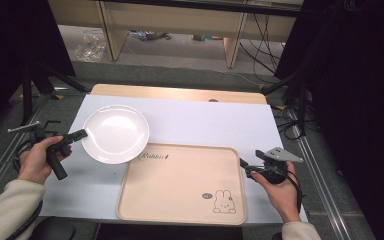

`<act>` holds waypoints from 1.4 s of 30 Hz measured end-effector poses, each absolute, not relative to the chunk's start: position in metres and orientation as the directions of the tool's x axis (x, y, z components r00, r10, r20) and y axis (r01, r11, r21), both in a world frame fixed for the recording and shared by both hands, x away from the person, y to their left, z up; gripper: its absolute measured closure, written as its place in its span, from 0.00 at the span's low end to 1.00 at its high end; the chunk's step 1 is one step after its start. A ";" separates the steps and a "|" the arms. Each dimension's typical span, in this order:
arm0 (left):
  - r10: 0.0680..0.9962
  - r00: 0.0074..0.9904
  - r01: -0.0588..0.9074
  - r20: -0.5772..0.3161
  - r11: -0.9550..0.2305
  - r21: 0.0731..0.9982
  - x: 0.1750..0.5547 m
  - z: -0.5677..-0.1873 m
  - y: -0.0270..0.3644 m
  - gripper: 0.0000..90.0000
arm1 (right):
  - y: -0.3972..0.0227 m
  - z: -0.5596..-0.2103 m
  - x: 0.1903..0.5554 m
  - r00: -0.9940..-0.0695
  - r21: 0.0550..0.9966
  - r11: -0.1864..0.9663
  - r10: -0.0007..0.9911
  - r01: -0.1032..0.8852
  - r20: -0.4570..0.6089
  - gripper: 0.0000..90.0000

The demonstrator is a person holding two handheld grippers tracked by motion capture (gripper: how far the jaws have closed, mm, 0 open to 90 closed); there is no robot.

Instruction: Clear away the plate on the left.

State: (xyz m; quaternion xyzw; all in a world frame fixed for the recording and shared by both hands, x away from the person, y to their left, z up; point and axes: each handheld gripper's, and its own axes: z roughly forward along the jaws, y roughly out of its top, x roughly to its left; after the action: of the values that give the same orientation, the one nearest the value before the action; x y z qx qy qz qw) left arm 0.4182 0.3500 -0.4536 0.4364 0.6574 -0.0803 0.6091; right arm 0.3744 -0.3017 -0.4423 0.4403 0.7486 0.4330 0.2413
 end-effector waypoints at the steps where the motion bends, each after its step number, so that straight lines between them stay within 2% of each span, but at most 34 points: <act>1: 0.474 0.122 0.673 -0.872 0.606 0.424 0.418 -0.453 0.349 0.96 | -0.300 -0.444 0.376 -0.499 0.876 0.218 0.866 0.431 0.030 0.31; 42: 0.439 0.160 0.720 -0.884 0.561 0.409 0.417 -0.451 0.324 0.96 | -0.301 -0.444 0.375 -0.499 0.873 0.212 0.865 0.439 0.041 0.31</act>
State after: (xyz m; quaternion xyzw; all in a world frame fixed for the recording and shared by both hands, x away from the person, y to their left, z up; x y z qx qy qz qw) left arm 0.4167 0.3242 -0.4507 0.4543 0.6377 -0.1147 0.6114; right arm 0.3753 -0.3006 -0.4440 0.4400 0.7409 0.4479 0.2383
